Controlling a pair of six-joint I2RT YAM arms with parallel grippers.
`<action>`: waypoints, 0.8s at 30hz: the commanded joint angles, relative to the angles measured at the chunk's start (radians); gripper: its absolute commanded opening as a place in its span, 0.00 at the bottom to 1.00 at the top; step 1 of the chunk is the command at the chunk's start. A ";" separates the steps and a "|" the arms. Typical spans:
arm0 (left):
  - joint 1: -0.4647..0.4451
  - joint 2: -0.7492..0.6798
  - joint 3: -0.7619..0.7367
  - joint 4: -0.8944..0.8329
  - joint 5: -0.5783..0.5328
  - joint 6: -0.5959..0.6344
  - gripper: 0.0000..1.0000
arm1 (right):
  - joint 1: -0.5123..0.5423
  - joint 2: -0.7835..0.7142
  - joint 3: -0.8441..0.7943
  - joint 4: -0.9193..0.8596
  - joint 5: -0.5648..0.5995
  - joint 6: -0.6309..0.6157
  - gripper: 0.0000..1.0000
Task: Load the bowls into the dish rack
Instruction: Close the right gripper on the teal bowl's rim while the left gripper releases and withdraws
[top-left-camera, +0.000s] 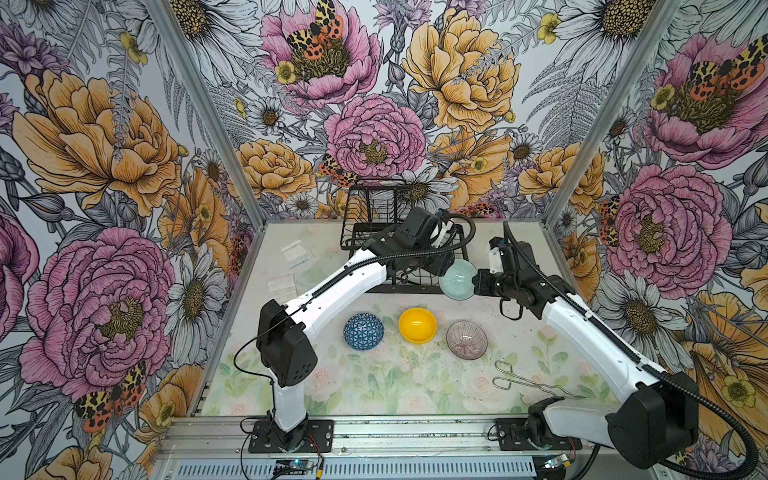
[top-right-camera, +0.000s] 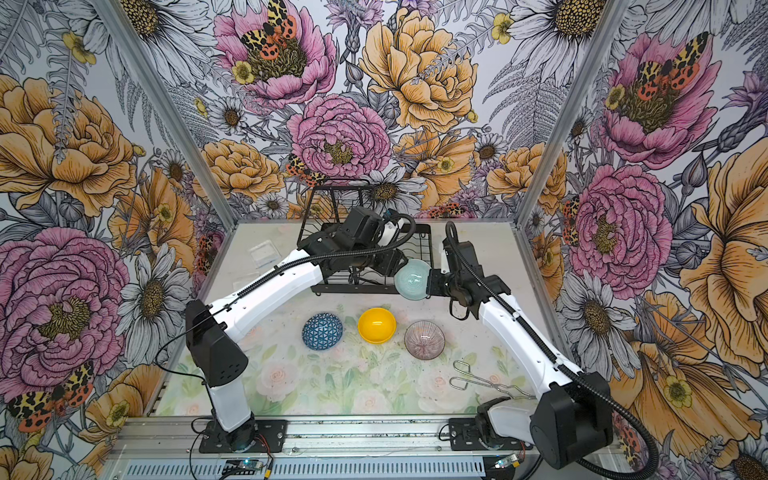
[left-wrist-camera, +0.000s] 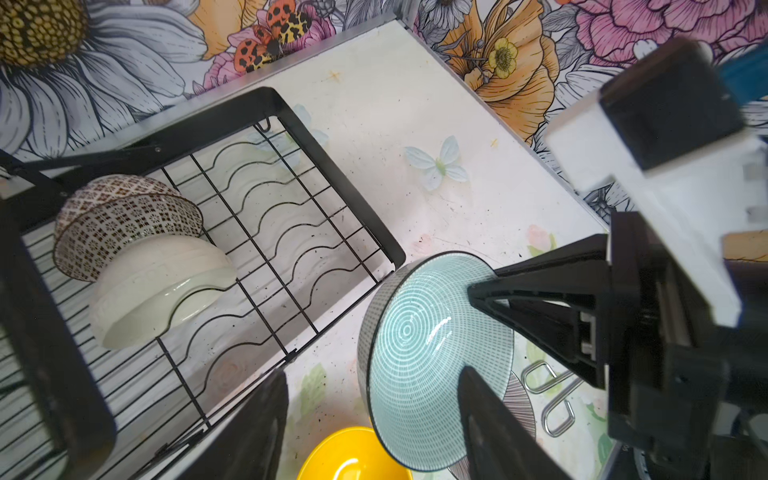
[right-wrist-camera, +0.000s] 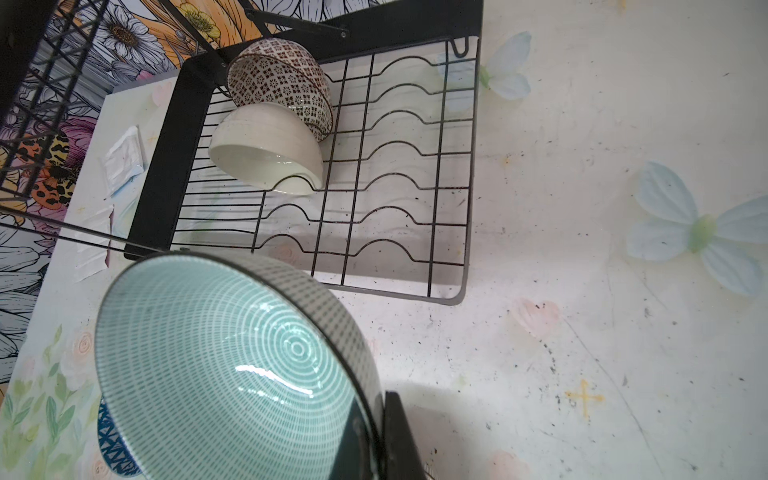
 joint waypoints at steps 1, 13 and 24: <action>-0.009 -0.074 -0.018 0.020 -0.032 0.021 0.73 | 0.005 -0.039 0.033 0.036 -0.005 -0.010 0.00; 0.103 -0.311 -0.201 0.020 -0.178 0.014 0.99 | -0.005 -0.019 0.097 0.035 0.084 -0.130 0.00; 0.372 -0.490 -0.467 0.019 -0.138 -0.077 0.99 | -0.004 0.078 0.154 0.218 0.283 -0.414 0.00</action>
